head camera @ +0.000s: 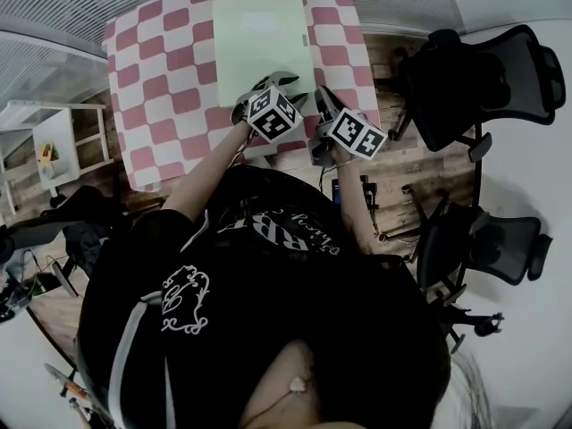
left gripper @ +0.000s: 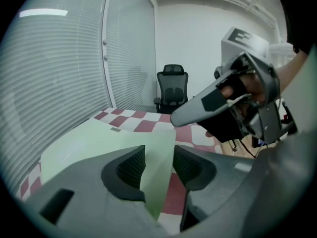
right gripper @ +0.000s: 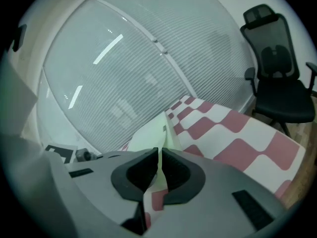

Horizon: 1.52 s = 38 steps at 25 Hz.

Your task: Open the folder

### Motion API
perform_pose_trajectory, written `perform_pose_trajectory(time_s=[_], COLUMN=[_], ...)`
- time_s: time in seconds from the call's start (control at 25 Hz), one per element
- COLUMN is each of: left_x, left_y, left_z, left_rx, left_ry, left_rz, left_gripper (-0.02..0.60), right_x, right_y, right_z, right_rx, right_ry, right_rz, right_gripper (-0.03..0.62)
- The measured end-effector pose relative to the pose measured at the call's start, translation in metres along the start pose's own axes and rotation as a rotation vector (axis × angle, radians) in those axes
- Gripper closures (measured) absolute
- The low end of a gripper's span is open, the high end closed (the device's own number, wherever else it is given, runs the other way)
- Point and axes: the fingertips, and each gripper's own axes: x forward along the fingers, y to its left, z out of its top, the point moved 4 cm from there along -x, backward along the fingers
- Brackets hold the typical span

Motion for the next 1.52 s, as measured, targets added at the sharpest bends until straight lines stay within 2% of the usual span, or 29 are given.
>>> perform_pose_trajectory(time_s=[0.12,0.4,0.52,0.76,0.88,1.0,1.12,1.32,1.52], left_x=[-0.001,-0.004,-0.007,-0.019,-0.025,-0.037,-0.057,-0.106,-0.164], left_y=[0.001,0.004,0.005,0.009,0.013,0.015,0.02,0.033,0.045], left_z=[0.0,0.0,0.002,0.01,0.011,0.019,0.032,0.039,0.028], left_rx=[-0.022,-0.09,-0.107,-0.147,-0.19,-0.162,-0.133,-0.28,-0.408], left_ry=[-0.012,-0.04,-0.054,-0.122,-0.158,-0.199,-0.254,-0.379,-0.483], left_rz=[-0.009,-0.029,-0.026,0.045,0.074,0.121,0.168,0.211,0.331], left_gripper=[0.399,0.404,0.416,0.485,0.511,0.538,0.538,0.538,0.538], right_x=[-0.003,0.03,0.038,0.038,0.038,0.038,0.037,0.035,0.037], right_y=[-0.017,-0.023,-0.024,-0.02,-0.02,-0.02,-0.019,-0.02,-0.019], right_z=[0.009,-0.013,-0.019,-0.018,-0.018,-0.018,-0.018,-0.02,-0.019], right_rx=[0.009,-0.157,-0.179,-0.32,-0.328,-0.321,-0.346,-0.348,-0.358], right_ry=[-0.059,0.129,0.149,0.178,0.18,0.176,0.181,0.178,0.182], right_rz=[-0.08,-0.111,-0.131,-0.156,-0.158,-0.155,-0.163,-0.161,-0.151], right_gripper=[0.568,0.572,0.583,0.583,0.583,0.583,0.583,0.583,0.583])
